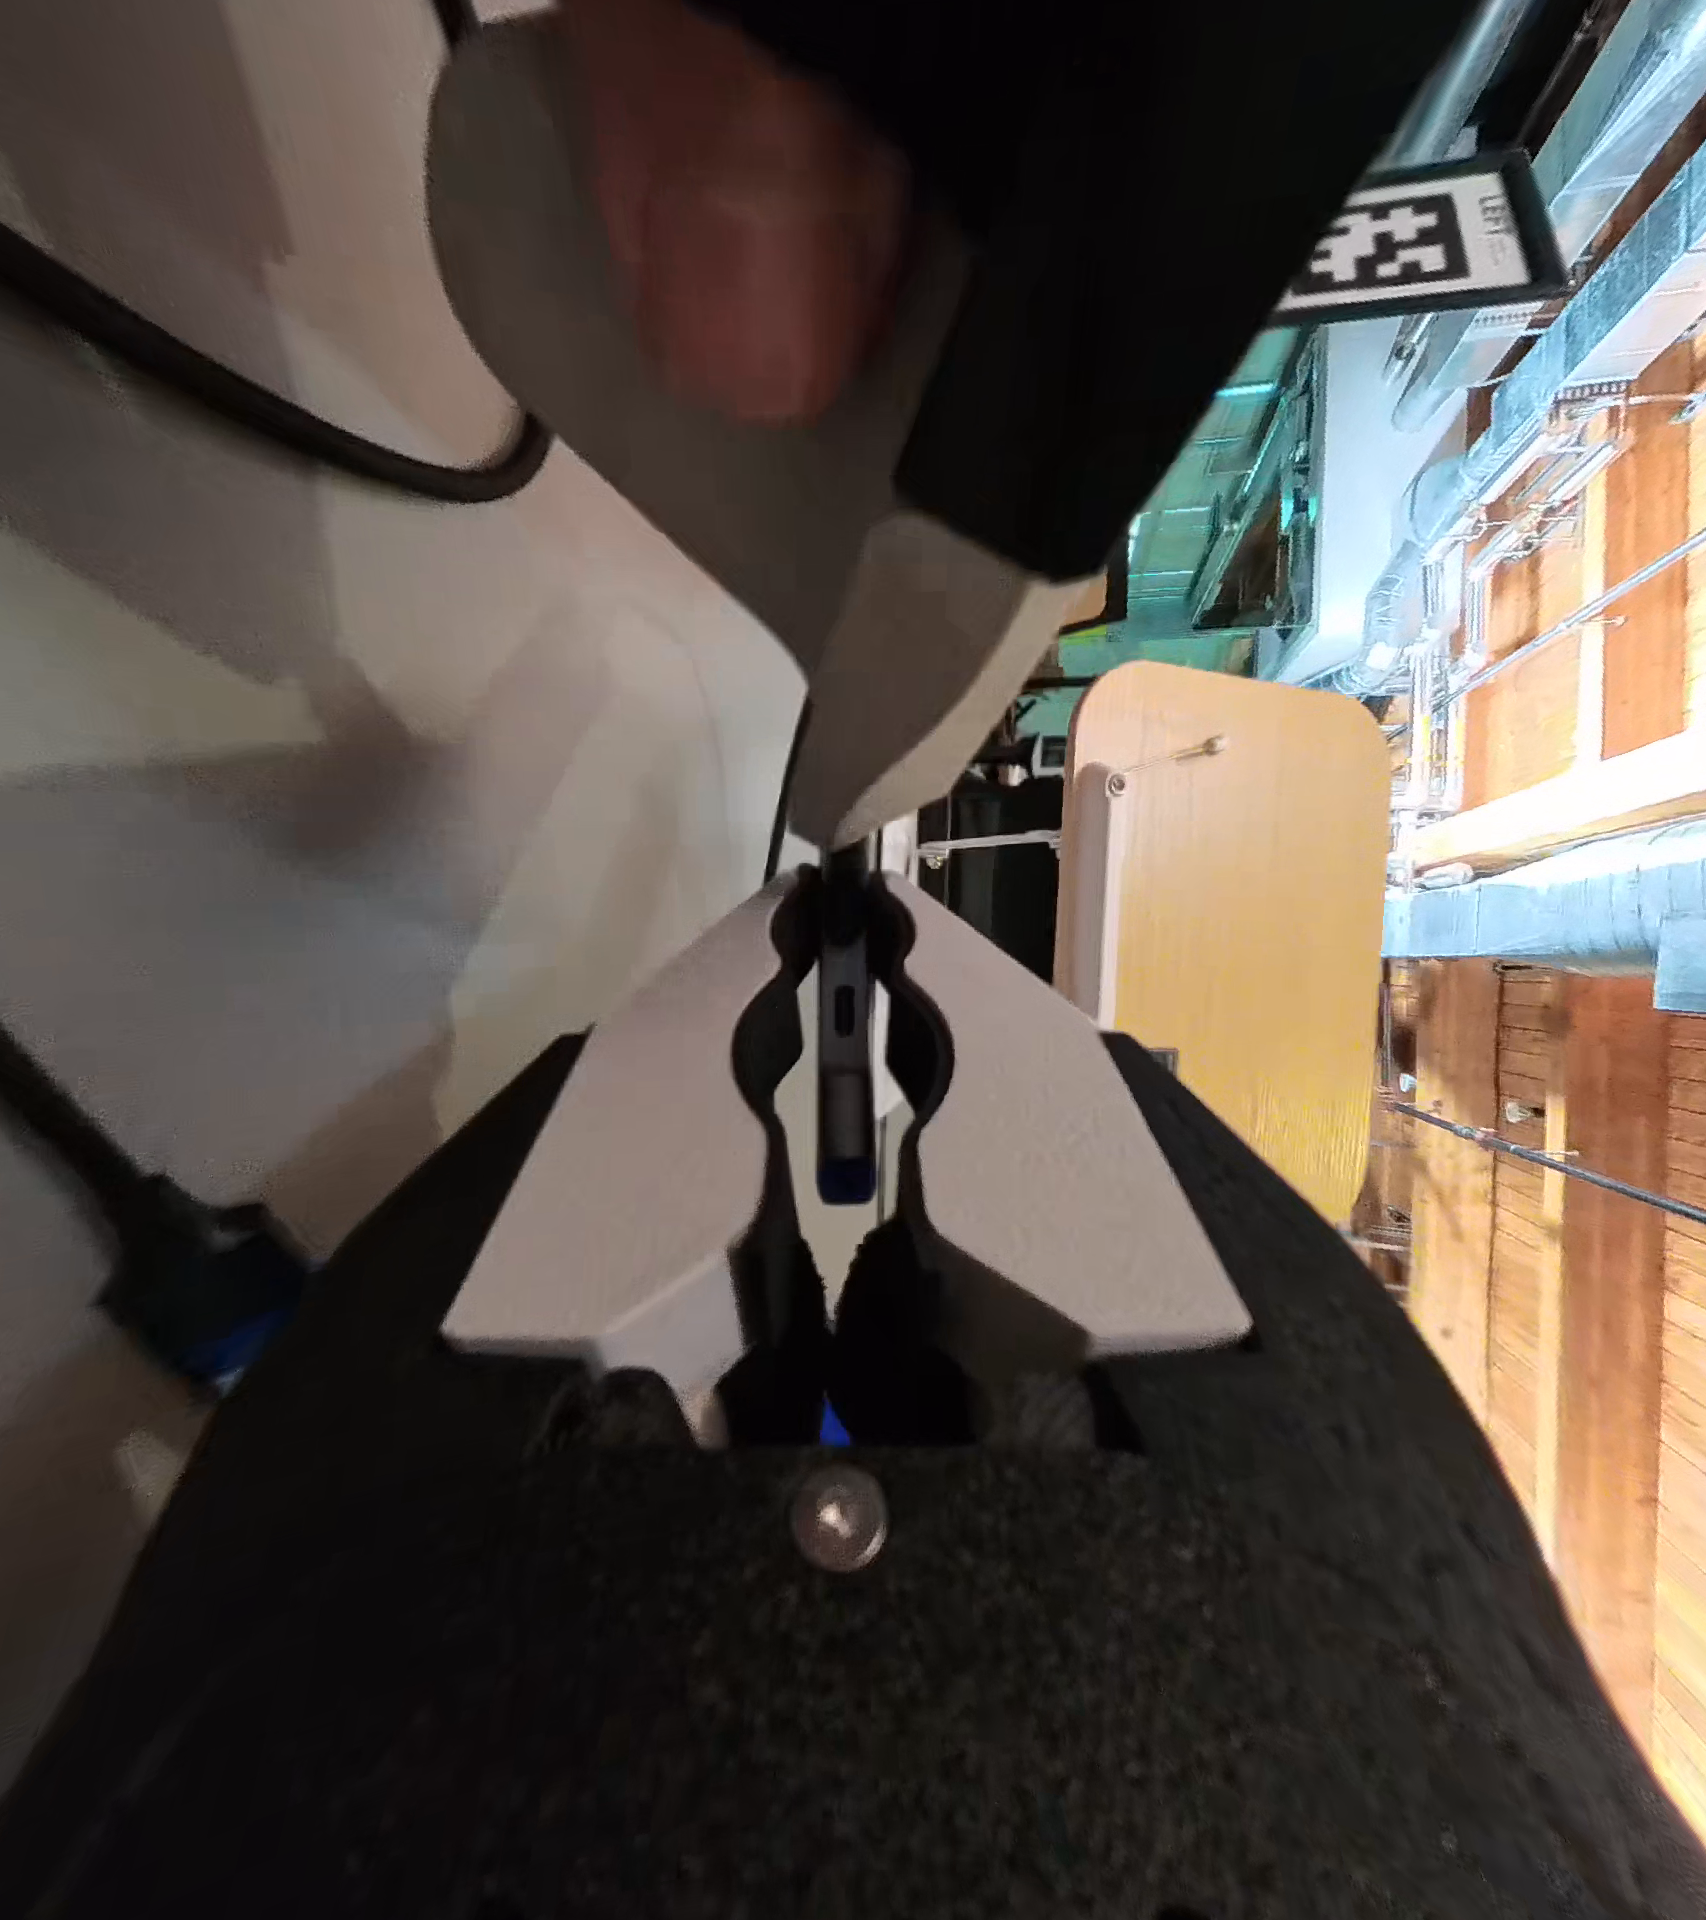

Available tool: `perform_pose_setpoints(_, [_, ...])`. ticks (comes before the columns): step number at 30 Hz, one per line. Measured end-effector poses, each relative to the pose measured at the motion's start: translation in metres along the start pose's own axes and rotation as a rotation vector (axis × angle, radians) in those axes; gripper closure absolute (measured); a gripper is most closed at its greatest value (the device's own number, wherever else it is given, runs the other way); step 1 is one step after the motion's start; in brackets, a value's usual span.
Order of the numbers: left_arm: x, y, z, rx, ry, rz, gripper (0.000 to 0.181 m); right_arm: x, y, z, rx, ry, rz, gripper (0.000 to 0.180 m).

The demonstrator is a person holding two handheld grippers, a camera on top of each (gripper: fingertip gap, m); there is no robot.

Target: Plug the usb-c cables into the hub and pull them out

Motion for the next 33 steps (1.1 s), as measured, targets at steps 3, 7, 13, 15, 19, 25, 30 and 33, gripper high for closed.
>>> perform_pose_setpoints(3, [0.001, 0.002, -0.001, 0.007, -0.013, 0.001, 0.178, -0.002, 0.0, 0.004, 0.034, -0.068, 0.028, 0.171])
perform_pose_setpoints(7, [-0.002, 0.0, -0.004, 0.037, -0.061, -0.04, 0.177, -0.006, 0.0, 0.001, 0.046, -0.106, 0.035, 0.172])
perform_pose_setpoints(13, [-0.005, -0.001, -0.019, 0.013, -0.037, -0.05, 0.177, -0.015, 0.014, 0.006, 0.063, -0.174, 0.144, 0.17])
perform_pose_setpoints(15, [-0.006, -0.001, -0.022, -0.061, -0.044, -0.055, 0.177, -0.017, 0.02, 0.008, 0.068, -0.17, 0.196, 0.169])
perform_pose_setpoints(19, [-0.008, 0.005, -0.029, -0.325, 0.025, -0.006, 0.178, -0.019, 0.034, 0.005, 0.073, -0.105, 0.336, 0.171])
perform_pose_setpoints(25, [-0.004, 0.02, -0.037, -0.54, 0.143, 0.131, 0.177, -0.01, 0.056, 0.027, 0.112, -0.24, 0.514, 0.172])
perform_pose_setpoints(30, [0.003, 0.021, -0.031, -0.571, 0.147, 0.172, 0.175, 0.002, 0.071, 0.041, 0.149, -0.343, 0.606, 0.172])
perform_pose_setpoints(33, [0.005, 0.018, -0.032, -0.534, 0.165, 0.181, 0.175, -0.001, 0.068, 0.044, 0.148, -0.376, 0.595, 0.171])
Point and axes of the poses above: each gripper's, where its closed fingertips meet, y back along the fingers, x out of its top, z = x × y across the jaws, the point moved 9 cm from there along y, back along the fingers, and after that the axes turned 1 degree about -y, right-handed, at the moved point
